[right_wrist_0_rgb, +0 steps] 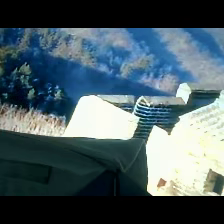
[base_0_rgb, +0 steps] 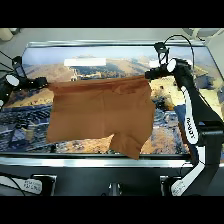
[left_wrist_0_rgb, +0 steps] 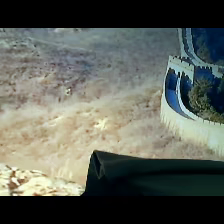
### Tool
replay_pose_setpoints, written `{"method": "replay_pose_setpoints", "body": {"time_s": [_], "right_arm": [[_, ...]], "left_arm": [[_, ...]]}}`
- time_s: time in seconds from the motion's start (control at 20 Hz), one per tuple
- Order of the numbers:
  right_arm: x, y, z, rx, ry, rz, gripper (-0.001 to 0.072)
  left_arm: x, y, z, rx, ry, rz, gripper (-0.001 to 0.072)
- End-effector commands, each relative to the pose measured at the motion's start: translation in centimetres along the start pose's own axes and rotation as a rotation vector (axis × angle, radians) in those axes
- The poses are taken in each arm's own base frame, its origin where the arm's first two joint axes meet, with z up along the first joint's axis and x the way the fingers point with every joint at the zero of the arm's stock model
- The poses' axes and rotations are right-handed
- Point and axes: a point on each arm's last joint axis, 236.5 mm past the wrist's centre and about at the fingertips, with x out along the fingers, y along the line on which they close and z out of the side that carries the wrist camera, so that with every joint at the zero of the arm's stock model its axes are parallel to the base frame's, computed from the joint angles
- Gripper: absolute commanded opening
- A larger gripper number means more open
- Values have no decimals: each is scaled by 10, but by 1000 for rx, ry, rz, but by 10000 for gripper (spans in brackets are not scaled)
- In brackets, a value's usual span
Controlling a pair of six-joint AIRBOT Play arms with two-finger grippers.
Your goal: Fold the shirts.
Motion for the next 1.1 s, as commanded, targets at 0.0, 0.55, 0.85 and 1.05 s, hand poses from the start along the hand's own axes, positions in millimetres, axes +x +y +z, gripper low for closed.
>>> {"method": "replay_pose_setpoints", "body": {"time_s": [0.0, 0.55, 0.85, 1.05], "right_arm": [[8, -1, -33, -10, 111, 49, 15], [-17, 46, -164, -18, 597, 243, 13], [-26, 39, -154, -59, 563, 226, 13], [-46, 35, -150, -88, 579, 205, 14]], "left_arm": [[17, -13, -16, -41, 46, -28, 24], [-9, 8, -135, 135, 560, -12, 23], [-23, 12, -132, 145, 601, -23, 23], [-28, 26, -111, 106, 558, -7, 23]]}}
